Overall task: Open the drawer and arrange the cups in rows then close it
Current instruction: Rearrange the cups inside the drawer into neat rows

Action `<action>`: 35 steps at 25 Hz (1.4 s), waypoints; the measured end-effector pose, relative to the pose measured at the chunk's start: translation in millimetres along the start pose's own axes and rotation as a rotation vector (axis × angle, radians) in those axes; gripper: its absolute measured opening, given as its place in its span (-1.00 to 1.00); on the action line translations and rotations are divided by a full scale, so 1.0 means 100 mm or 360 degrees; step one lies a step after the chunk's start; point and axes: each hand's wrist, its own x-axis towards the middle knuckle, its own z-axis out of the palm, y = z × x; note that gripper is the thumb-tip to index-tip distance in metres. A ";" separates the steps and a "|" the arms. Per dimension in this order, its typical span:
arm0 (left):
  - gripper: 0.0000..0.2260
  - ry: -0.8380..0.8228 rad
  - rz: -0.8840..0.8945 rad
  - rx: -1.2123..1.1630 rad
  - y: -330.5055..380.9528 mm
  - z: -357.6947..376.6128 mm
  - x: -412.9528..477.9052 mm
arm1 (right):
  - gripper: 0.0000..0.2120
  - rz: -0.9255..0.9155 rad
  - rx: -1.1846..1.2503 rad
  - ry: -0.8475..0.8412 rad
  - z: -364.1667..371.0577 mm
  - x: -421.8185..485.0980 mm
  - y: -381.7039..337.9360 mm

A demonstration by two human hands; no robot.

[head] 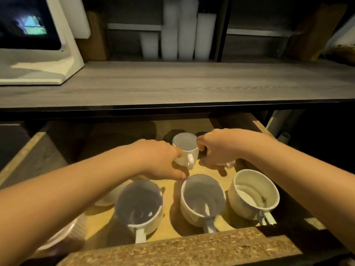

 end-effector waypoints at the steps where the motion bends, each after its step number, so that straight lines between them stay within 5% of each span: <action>1: -0.50 -0.0012 -0.0059 0.0045 -0.11 -0.04 -0.05 | -0.59 -0.0050 -0.0026 0.0056 -0.06 0.09 -0.11; 8: -0.51 -0.0074 -0.0466 0.0035 -0.82 0.15 -0.15 | -0.41 -0.0312 0.0051 0.0132 -0.03 0.76 -0.71; 13: -0.43 -0.0080 -0.0529 -0.0061 -1.08 0.44 -0.13 | -0.14 -0.0312 0.0177 -0.0130 0.06 1.14 -0.88; 20: -0.26 -0.0097 -0.0555 -0.0201 -1.23 0.47 -0.18 | -0.22 -0.0392 0.0138 0.0166 0.14 1.11 -0.91; 25: -0.12 -0.0029 -0.0438 -0.0535 -1.21 0.35 -0.27 | -0.23 -0.0404 0.0519 0.0392 -0.01 0.61 -0.57; 29: -0.10 0.0296 -0.0214 -0.0867 -1.04 0.31 -0.29 | -0.36 -0.0440 0.1037 0.0477 -0.10 0.32 -0.26; 35: -0.29 0.0823 0.0085 -0.1327 -0.80 0.31 -0.28 | -0.36 -0.0552 0.1943 0.0126 -0.02 0.33 -0.07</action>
